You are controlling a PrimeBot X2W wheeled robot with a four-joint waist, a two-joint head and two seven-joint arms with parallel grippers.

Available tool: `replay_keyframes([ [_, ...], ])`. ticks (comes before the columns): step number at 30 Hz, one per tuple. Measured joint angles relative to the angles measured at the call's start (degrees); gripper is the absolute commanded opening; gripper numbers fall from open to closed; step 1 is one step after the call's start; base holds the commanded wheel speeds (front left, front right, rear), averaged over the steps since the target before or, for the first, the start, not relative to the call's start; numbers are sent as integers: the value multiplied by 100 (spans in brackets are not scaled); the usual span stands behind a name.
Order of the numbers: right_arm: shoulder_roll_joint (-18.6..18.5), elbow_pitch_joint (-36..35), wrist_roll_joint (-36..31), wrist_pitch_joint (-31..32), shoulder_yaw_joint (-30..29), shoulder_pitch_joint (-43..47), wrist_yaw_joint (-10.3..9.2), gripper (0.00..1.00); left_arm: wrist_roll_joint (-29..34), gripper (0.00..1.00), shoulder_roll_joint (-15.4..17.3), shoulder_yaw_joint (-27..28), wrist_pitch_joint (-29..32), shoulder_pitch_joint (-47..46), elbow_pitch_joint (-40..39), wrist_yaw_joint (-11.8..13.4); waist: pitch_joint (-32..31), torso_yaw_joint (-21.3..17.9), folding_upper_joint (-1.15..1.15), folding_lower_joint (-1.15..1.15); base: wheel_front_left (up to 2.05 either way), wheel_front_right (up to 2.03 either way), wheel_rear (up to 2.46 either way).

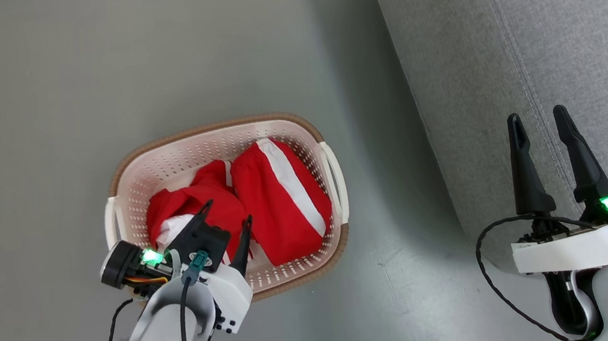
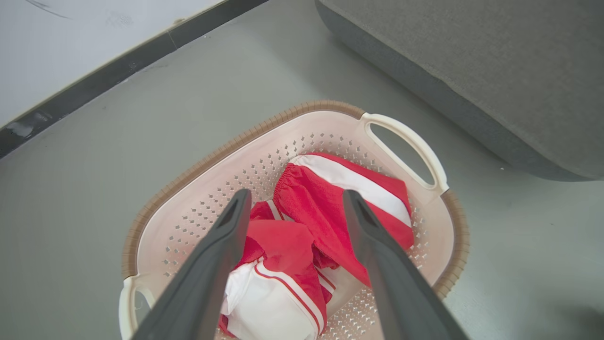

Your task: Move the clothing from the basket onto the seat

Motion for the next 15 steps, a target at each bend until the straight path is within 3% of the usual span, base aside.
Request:
replay_keyframes([
  [15,-2,92,210,-48,227,-436,0,100,0,100,74,149,80,-499,472,74,679,-391,0,0,0,0,0],
])
